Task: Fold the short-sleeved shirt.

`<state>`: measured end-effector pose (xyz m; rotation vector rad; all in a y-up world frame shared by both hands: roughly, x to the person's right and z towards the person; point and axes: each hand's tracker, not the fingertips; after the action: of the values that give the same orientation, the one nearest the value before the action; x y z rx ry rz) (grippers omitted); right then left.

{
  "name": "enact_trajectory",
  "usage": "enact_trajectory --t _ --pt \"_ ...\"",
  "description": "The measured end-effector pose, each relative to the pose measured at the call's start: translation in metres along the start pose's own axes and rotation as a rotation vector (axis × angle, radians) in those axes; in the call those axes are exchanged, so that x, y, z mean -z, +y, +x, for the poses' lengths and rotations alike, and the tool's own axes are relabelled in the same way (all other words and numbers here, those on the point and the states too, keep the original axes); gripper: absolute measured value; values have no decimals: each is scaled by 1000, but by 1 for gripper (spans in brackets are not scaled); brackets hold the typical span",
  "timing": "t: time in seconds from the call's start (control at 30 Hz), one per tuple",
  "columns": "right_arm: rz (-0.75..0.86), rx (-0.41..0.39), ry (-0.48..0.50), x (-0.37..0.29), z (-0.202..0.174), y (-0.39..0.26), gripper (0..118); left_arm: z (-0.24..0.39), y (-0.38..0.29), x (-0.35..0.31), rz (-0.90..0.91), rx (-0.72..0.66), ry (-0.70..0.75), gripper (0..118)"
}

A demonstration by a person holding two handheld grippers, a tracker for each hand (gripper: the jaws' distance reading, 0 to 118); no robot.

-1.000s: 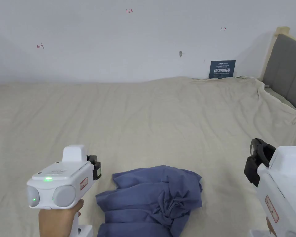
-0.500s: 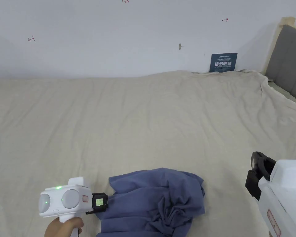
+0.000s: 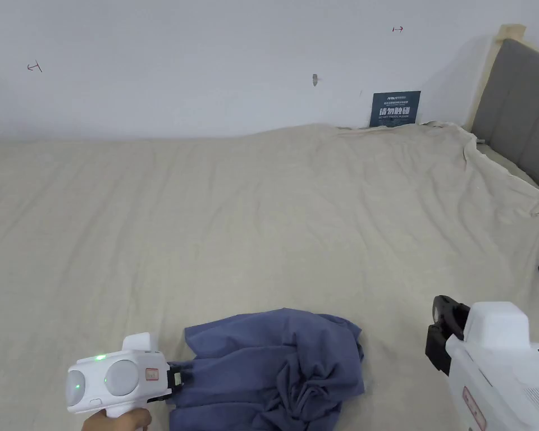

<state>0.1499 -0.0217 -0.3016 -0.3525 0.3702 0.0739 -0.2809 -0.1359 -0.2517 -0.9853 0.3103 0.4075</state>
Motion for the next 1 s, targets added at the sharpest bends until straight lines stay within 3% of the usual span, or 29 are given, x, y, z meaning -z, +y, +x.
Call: enact_trajectory --t 0.2,0.27,0.3,0.33,0.43,0.53,0.57,0.8,0.87,0.93,1.0 --pt "-185 -21 65 66 3 -5 1 -6 1 -24 59 -10 -51 1" --pt "-223 -25 72 89 0 -6 8 -8 2 -29 65 -19 -71 1" --pt "-223 -32 67 100 -2 -8 18 -9 2 -32 68 -25 -82 1" --pt "-238 -36 65 111 -4 -9 37 -9 3 -34 71 -25 -83 1" --pt "-322 -37 84 144 -11 -13 73 -12 5 -40 84 -23 -95 1" --pt "-382 -58 51 173 -19 -22 97 -11 6 -46 89 -26 -112 1" --pt "-410 -67 43 182 -23 -25 99 -11 6 -47 89 -26 -117 1" --pt "-543 -8 53 224 -37 -45 93 -16 6 -45 89 -29 -131 1" --pt "-587 -4 46 231 -41 -49 78 -17 6 -44 86 -30 -134 1" --pt "-624 48 80 236 -44 -56 56 -18 5 -43 85 -33 -136 1" --pt "-676 77 84 241 -47 -60 45 -19 4 -42 83 -35 -138 1"
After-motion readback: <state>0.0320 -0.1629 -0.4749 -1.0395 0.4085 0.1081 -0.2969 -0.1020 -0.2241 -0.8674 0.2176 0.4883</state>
